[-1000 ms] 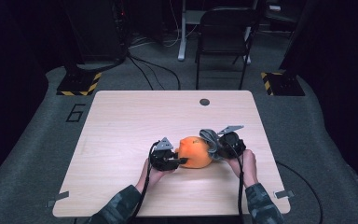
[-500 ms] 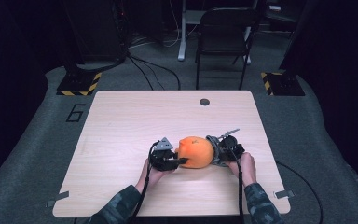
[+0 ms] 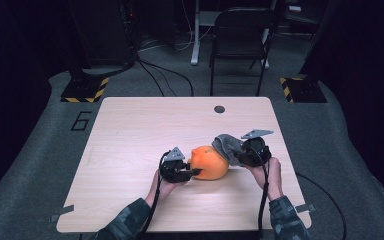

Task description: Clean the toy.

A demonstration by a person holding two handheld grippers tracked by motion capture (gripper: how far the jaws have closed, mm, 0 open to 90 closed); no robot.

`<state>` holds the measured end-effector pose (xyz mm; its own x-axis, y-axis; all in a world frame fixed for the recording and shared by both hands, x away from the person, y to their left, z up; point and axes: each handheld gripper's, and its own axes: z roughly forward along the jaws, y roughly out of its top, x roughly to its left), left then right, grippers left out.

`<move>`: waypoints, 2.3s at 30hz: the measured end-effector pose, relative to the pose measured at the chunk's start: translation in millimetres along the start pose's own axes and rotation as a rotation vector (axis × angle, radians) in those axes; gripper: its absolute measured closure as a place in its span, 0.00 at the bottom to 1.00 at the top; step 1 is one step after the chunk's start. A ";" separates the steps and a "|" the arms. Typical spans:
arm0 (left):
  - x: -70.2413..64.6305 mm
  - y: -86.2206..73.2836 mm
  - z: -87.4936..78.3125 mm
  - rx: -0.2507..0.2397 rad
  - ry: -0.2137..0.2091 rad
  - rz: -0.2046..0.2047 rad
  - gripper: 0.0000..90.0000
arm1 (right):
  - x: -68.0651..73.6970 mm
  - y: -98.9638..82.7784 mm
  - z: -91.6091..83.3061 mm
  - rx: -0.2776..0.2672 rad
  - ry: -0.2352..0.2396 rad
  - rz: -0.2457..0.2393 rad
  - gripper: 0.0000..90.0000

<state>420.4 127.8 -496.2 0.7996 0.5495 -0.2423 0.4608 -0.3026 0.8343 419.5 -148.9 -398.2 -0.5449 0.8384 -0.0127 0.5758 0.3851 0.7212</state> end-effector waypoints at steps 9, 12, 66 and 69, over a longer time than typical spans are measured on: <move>-0.3 0.5 -0.4 0.001 0.002 0.015 0.75 | 48.9 13.5 -7.5 -0.041 0.104 -0.111 0.79; 0.3 0.7 -0.2 0.001 0.007 0.019 0.75 | 57.8 10.2 7.3 -0.014 0.102 -0.149 0.79; 0.6 -0.1 1.2 -0.004 -0.003 0.008 0.75 | -22.8 -43.1 77.4 0.281 -0.063 0.014 0.78; 0.5 -0.2 1.3 -0.005 -0.004 0.004 0.75 | -23.3 -43.4 77.9 0.283 -0.055 0.019 0.78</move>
<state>421.2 127.2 -497.1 0.8026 0.5456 -0.2411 0.4558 -0.3004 0.8379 454.7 -155.1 -483.2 -0.5026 0.8634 -0.0442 0.7370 0.4546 0.5002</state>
